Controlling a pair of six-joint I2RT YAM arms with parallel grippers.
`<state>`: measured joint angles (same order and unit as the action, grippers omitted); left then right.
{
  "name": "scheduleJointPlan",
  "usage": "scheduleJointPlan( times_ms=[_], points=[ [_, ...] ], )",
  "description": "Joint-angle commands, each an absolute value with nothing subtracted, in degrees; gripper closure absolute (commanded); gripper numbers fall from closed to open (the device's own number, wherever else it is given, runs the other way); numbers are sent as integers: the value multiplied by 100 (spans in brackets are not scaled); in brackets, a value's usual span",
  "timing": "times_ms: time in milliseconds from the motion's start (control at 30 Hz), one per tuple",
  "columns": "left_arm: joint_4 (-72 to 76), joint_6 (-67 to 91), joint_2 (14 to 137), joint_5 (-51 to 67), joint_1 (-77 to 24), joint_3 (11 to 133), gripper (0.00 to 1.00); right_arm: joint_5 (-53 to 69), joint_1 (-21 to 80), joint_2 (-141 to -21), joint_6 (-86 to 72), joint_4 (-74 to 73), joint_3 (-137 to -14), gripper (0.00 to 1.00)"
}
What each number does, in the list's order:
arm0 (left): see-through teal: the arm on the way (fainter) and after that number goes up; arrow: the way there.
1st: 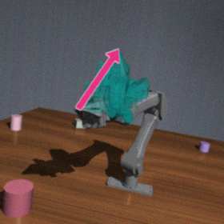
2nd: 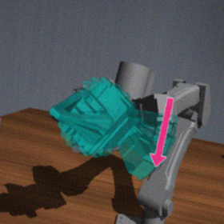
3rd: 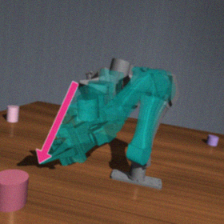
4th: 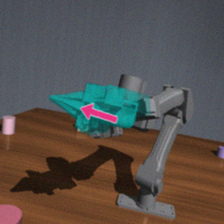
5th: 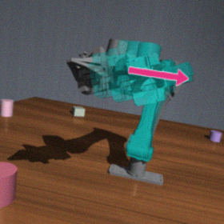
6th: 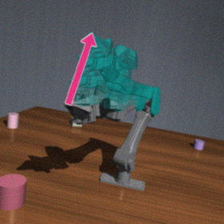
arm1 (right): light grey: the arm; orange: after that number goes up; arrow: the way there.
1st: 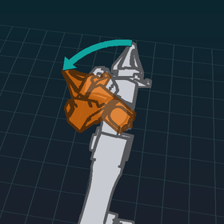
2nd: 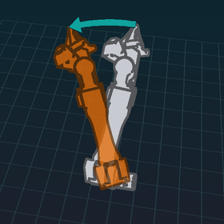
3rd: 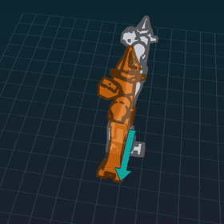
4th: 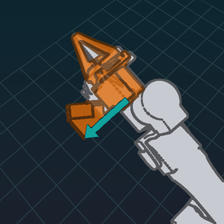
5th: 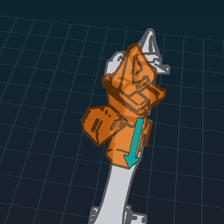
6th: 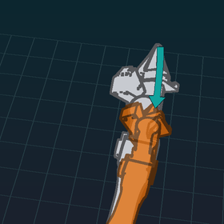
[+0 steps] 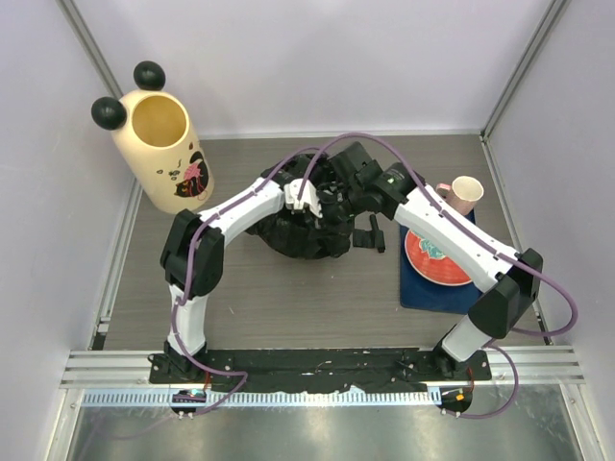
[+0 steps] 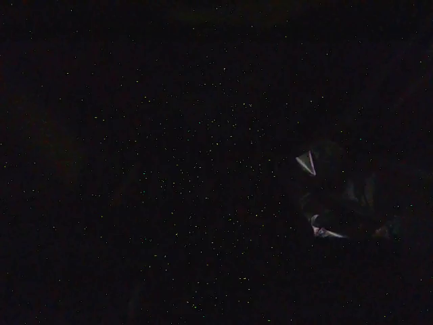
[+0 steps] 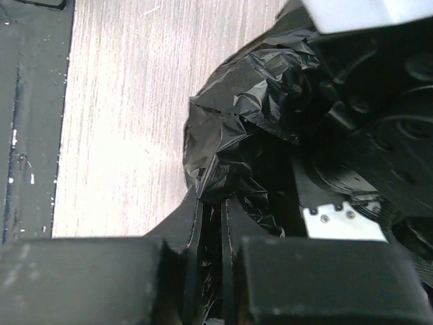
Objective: Put the trash bags into the trash bin
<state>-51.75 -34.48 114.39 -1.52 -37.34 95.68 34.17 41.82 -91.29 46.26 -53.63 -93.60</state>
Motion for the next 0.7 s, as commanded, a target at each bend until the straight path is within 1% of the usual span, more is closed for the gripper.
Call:
scheduleJointPlan(
  times_ms=[0, 67, 167, 200, 267, 300, 367, 400, 467, 567, 633, 667],
  points=[
    [-5632, -3155, 11294, 306, -3735, 10176, 87, 3199, 4104, -9360, 5124, -6186, -9798, 99],
    [-5818, -3068, 11268, 404, -3735, 10361, 86, 3208, 4096, -9465, 5141, -6441, -9940, 99],
    [-6090, -3015, 11206, 562, -3735, 10582, 72, 3427, 4008, -9545, 5002, -6635, -10133, 99],
    [-6117, -3015, 11110, 580, -3735, 10617, 70, 3463, 3982, -9615, 4897, -6697, -10195, 99],
    [-6047, -2988, 10996, 572, -3735, 10600, 73, 3533, 3929, -9676, 4808, -6820, -10344, 99],
    [-5890, -3006, 10847, 536, -3735, 10495, 85, 3655, 3903, -9694, 4677, -6820, -10362, 99],
    [-5644, -3050, 10645, 449, -3735, 10110, 91, 3866, 3745, -9721, 4475, -6812, -10476, 99],
    [-5321, -3085, 10478, 413, -3735, 9916, 96, 4006, 3709, -9756, 4343, -6829, -10520, 99],
    [-5186, -3234, 10380, 308, -3770, 9530, 100, 4034, 3665, -9747, 4307, -6812, -10538, 99],
    [-5002, -3366, 10275, 54, -3823, 9239, 100, 4016, 3639, -9677, 4245, -6741, -10381, 99],
    [-4704, -3724, 10108, -577, -3963, 9019, 99, 4156, 3569, -9668, 4140, -6689, -10301, 99],
    [-4650, -3744, 10081, -641, -3999, 9009, 99, 4149, 3568, -9668, 4122, -6662, -10231, 99]
  ],
)
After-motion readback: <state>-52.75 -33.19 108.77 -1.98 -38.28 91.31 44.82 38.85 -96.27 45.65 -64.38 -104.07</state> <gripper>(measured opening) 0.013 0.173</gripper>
